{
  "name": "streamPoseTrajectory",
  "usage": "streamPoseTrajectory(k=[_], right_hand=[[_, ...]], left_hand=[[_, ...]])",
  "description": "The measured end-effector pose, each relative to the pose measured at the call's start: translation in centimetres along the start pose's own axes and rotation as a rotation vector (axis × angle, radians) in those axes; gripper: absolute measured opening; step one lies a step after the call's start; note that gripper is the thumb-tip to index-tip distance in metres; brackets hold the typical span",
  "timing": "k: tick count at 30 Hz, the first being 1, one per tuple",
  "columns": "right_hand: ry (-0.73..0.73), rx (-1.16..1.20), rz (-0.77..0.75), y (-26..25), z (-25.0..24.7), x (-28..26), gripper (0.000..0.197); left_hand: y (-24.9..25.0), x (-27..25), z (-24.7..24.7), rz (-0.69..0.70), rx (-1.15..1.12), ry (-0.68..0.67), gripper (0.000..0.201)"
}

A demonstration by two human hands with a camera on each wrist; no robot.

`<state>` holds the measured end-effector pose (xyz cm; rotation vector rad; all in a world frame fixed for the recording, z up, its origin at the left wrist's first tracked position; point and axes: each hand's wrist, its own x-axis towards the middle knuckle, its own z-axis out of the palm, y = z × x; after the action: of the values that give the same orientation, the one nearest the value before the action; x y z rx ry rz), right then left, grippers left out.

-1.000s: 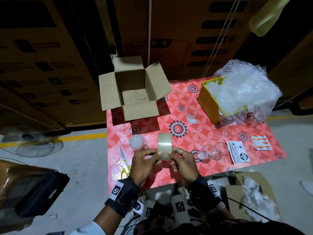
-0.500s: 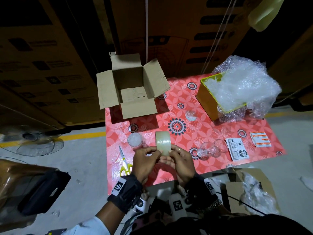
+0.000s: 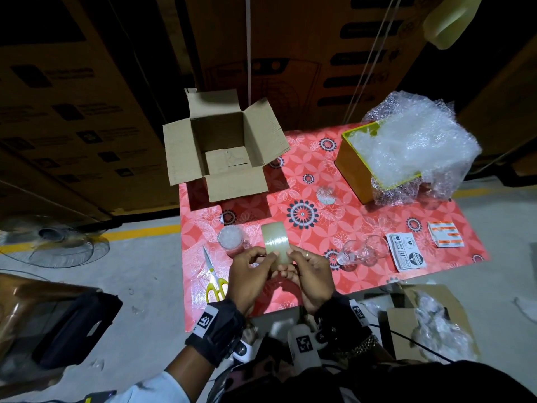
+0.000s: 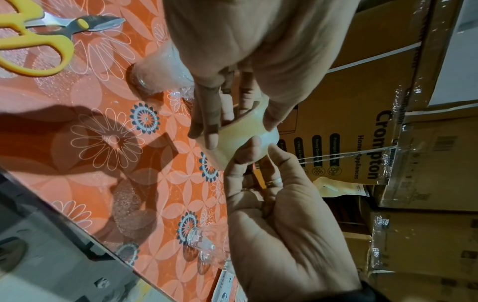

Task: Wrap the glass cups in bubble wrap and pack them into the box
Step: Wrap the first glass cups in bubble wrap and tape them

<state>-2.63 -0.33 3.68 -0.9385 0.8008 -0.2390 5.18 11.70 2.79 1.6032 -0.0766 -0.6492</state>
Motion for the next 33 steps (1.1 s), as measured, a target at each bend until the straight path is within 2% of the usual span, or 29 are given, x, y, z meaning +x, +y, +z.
streamPoseTrajectory(k=[2, 8, 12, 18, 23, 28, 33], right_hand=[[0.003, -0.026, 0.008, 0.3, -0.1, 0.0, 0.029], [-0.016, -0.030, -0.023, 0.2, 0.1, -0.4, 0.036], [0.005, -0.031, -0.030, 0.2, 0.1, -0.4, 0.038], [0.017, -0.039, -0.045, -0.1, 0.2, -0.8, 0.035], [0.067, -0.019, -0.039, 0.2, 0.1, -0.9, 0.033], [0.095, 0.018, -0.028, -1.3, 0.2, -1.8, 0.024], [0.102, -0.004, -0.072, -1.4, 0.4, -2.0, 0.025]], left_hand=[[-0.1, 0.1, 0.0, 0.003, -0.006, -0.007, 0.035], [0.3, -0.3, 0.1, 0.043, 0.021, -0.054, 0.024], [0.2, -0.4, 0.1, 0.002, 0.015, -0.063, 0.019], [-0.5, -0.6, 0.2, -0.005, 0.034, -0.072, 0.030], [0.3, -1.1, 0.5, -0.021, 0.046, -0.069, 0.024], [1.6, -1.5, 0.8, 0.042, 0.086, -0.077, 0.004], [2.0, -1.7, 0.9, 0.055, 0.092, -0.075, 0.009]])
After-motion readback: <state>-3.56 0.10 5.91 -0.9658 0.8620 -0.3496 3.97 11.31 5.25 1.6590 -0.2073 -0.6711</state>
